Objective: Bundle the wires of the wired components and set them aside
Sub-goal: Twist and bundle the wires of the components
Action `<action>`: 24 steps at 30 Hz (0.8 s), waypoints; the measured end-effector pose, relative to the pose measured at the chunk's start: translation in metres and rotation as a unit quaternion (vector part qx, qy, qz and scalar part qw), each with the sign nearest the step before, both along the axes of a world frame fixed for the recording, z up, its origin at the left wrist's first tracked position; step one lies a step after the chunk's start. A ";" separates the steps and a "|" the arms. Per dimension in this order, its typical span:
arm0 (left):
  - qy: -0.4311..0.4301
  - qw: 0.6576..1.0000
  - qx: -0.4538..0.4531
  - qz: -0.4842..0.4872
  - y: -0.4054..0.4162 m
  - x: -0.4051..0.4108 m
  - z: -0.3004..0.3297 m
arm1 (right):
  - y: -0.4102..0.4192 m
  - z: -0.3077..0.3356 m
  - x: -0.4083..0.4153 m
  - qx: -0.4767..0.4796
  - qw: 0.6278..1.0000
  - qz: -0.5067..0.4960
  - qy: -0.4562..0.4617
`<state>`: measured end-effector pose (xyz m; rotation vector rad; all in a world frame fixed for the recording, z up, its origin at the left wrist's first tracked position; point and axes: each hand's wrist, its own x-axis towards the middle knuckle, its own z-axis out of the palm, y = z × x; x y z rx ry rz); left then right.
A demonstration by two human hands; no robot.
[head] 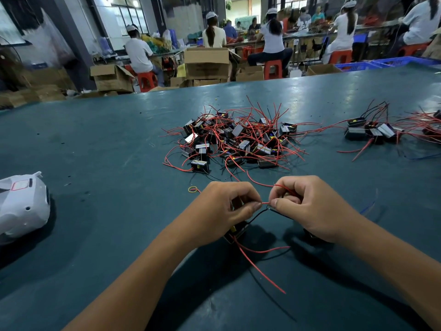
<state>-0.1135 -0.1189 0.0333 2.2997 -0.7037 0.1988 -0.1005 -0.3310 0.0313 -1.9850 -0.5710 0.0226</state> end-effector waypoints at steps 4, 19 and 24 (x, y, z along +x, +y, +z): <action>0.008 1.000 -0.002 -0.012 0.002 0.000 0.000 | 0.000 -0.002 0.000 -0.039 0.998 0.004 -0.048; -0.029 1.000 -0.002 -0.007 -0.003 0.003 -0.008 | 0.001 -0.003 -0.002 -0.050 0.994 0.000 -0.099; -0.033 0.999 0.004 -0.010 -0.004 0.003 -0.008 | 0.001 -0.003 -0.001 -0.068 0.993 0.015 -0.099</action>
